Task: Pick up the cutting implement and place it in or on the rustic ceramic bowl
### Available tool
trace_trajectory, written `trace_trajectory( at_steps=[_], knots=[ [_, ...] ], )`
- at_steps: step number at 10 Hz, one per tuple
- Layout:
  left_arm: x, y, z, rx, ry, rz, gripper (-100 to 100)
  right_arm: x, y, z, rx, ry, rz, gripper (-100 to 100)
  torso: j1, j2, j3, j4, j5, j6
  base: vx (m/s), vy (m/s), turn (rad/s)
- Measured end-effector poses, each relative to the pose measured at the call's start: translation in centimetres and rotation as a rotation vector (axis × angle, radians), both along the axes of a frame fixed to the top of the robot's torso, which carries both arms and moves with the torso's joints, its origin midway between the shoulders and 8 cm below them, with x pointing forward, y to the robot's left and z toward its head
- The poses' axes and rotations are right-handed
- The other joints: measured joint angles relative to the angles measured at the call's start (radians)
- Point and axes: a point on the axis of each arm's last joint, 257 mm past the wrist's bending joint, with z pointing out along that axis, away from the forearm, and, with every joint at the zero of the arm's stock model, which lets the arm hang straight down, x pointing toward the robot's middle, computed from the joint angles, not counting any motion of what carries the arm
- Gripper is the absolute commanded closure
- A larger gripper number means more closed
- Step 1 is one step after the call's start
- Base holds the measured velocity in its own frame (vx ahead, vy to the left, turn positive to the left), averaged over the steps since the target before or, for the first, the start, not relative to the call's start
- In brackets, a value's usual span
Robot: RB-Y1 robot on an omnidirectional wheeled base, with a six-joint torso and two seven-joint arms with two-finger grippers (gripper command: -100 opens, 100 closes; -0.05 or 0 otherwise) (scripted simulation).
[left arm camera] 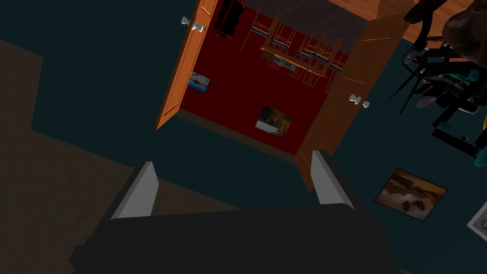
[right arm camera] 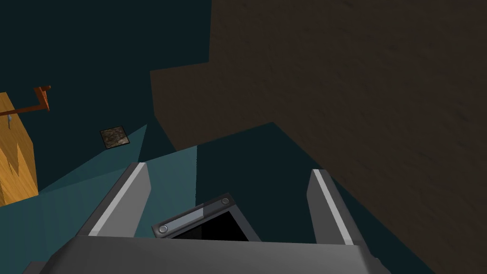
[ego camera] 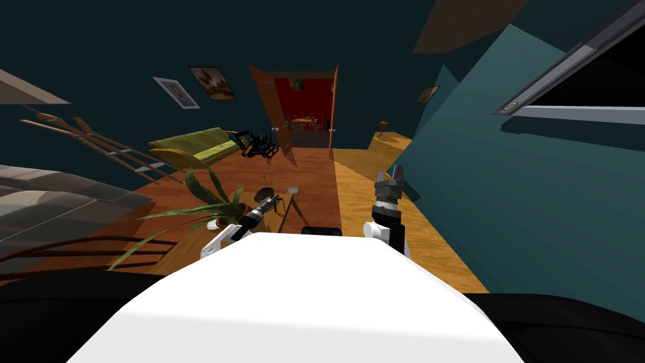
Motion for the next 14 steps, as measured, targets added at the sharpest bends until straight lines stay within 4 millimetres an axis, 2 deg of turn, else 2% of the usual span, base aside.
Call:
trace_trajectory(
  at_steps=[2,4,5,7,9,13,14],
  knots=[
    [-0.7,1.8,-2.6,0.081,0.074,0.003,-100,0.0,0.0,0.0,0.000,0.000,0.000,0,0.001,-0.001,0.000,0.000,0.000,0.000,0.066,0.036,-0.060],
    [-2.4,4.0,-5.6,0.155,0.152,0.008,-100,0.0,0.0,0.0,0.000,0.000,0.000,0,0.002,-0.001,-0.001,0.000,0.000,0.000,0.084,0.039,-0.061],
    [-3.5,4.2,-7.5,0.203,0.202,0.001,-100,0.0,0.0,0.0,0.000,0.000,0.000,0,0.002,-0.002,-0.001,0.000,0.000,0.000,0.078,0.025,-0.026],
    [-5.5,5.8,-9.7,0.270,0.270,-0.003,-100,0.0,0.0,0.0,0.000,0.000,0.000,0,0.000,-0.001,-0.001,0.000,0.000,0.000,0.064,0.022,-0.030],
    [-6.4,6.5,-11.4,0.309,0.312,-0.009,-100,0.0,0.0,0.0,0.000,0.000,0.000,0,0.000,0.000,0.000,0.000,0.000,0.000,0.053,0.009,-0.041],
    [-9.9,8.2,-15.4,0.419,0.431,-0.041,-100,0.0,0.0,0.0,0.000,0.000,0.000,0,-0.003,-0.001,0.000,0.000,-0.001,0.000,0.059,-0.009,-0.035],
    [-10.0,8.2,-15.4,0.422,0.433,-0.043,0,0.0,0.0,0.0,0.000,0.000,0.000,0,-0.002,0.001,0.001,0.000,-0.001,0.000,0.000,0.000,0.000]
  ],
)
